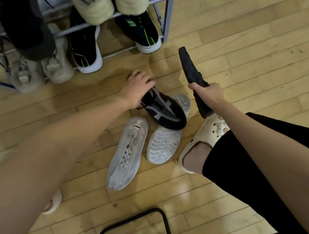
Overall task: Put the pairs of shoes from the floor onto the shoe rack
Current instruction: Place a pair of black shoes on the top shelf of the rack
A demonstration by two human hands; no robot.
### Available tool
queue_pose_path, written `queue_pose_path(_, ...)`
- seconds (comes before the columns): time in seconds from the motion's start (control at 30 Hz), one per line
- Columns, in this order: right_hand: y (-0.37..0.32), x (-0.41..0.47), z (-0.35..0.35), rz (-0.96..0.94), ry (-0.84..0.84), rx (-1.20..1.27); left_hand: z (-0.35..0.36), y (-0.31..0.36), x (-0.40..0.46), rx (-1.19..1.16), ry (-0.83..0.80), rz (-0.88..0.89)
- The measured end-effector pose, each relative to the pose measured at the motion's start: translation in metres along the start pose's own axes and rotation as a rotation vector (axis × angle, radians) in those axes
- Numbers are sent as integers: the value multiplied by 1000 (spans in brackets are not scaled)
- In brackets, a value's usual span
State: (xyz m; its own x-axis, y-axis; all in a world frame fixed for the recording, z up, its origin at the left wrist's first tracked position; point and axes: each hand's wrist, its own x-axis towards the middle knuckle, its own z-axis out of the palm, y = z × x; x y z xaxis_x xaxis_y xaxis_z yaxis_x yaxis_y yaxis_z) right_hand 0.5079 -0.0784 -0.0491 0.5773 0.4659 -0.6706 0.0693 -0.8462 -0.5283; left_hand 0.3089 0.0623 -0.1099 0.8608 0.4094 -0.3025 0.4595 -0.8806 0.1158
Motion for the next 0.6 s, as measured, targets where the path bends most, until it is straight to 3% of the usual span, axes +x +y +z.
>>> queue_pose_path(0.17, -11, -17, 6, -5, -12, 38, -28, -39, -66, -586, -67, -543)
queue_pose_path(0.33, -28, -49, 17, -9, -94, 30, -59, -28, -134, -1415, -56, -836)
queue_pose_path(0.47, -46, -82, 17, -12, -145, 58, -99, -11, -168, -1781, 125, -843)
queue_pose_path(0.6, -59, -122, 6, -63, -138, 66, -139, 1, -201, -1865, 225, -775)
